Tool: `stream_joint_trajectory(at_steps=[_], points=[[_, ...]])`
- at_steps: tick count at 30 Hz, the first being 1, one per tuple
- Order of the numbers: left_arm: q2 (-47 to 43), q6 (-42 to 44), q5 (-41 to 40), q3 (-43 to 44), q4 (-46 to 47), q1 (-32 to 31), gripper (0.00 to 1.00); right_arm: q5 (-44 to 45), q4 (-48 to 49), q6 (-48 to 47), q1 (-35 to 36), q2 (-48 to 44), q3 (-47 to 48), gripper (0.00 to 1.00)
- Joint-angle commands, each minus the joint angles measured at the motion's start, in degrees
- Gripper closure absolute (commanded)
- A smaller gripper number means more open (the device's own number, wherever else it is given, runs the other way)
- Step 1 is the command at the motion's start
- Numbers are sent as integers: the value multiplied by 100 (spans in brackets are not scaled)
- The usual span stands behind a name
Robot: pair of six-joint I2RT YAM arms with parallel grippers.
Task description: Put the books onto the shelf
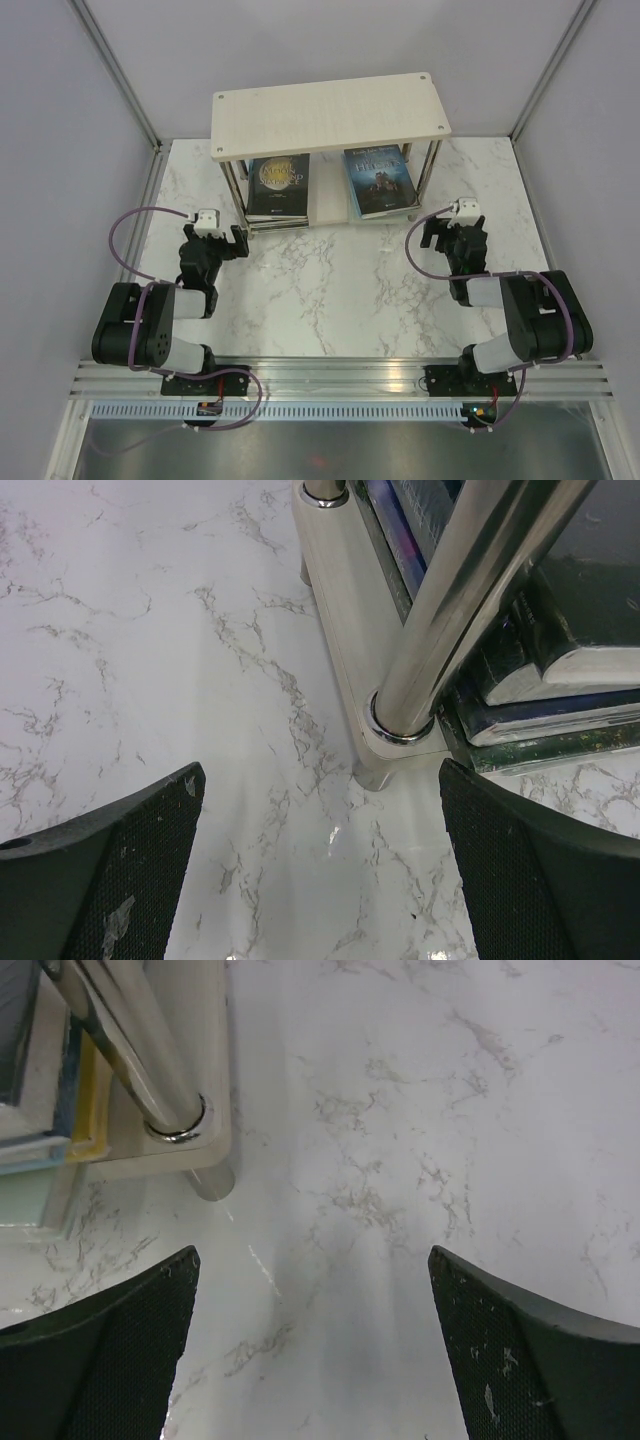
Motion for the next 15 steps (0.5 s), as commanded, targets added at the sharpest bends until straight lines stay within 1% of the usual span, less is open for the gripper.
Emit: stream_joint_trajectory(at_steps=[1,2,4,5,12,15], points=[[-4,327,-69,-7,454,-18,0,403,2368,315,-317,321,-882,2],[5,327,-61,-7,454,-18,0,367,2894,377,-345,427,-1024,2],[-4,327,-60,-7,446,-18,0,314,2428,325,-354,262,-894,2],[-4,327,-69,-7,454,-18,0,192,2364,299,-346,357,-824,2],[-4,327,-61,-7,454,-18,0,112,2355,220,-345,279,-805,2],[31,327,-69,19,437,-18,0,-89,2268,150,-337,314,-753,2]])
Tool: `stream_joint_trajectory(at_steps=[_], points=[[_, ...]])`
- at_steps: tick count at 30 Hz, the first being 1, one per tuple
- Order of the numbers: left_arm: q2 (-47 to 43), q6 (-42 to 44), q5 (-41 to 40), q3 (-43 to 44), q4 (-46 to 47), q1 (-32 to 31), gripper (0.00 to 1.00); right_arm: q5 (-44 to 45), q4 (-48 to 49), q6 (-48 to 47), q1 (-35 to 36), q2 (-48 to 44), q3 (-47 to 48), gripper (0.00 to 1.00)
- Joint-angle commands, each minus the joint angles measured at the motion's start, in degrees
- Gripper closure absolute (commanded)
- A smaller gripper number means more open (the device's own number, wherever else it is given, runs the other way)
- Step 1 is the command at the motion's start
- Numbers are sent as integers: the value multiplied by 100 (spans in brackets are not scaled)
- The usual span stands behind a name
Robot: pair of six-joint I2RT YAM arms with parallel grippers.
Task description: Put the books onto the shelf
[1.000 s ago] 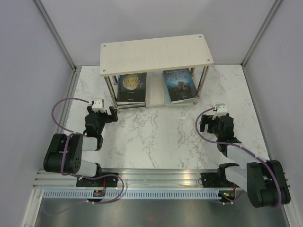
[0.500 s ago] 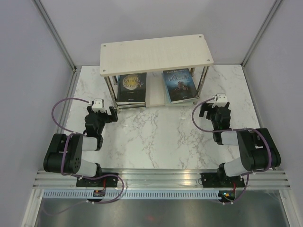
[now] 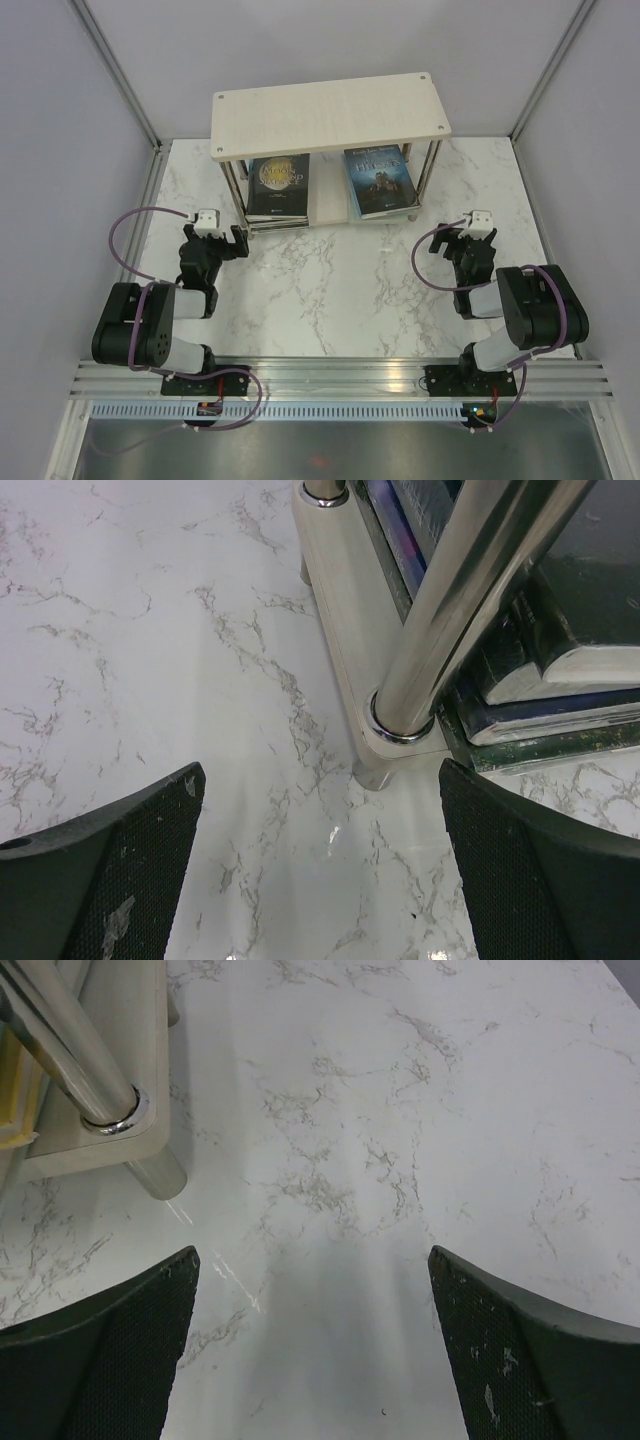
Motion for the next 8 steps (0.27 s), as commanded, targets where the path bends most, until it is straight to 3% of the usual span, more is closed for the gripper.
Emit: stream_joint_trajectory(at_steps=[1,8], points=[[31,325,-50,41,409,-18,0,-411,204,-123,17,-66,185,2],[-4,325,-67,6,426,-26,0,-527,168,-142,17,-66,212,2]])
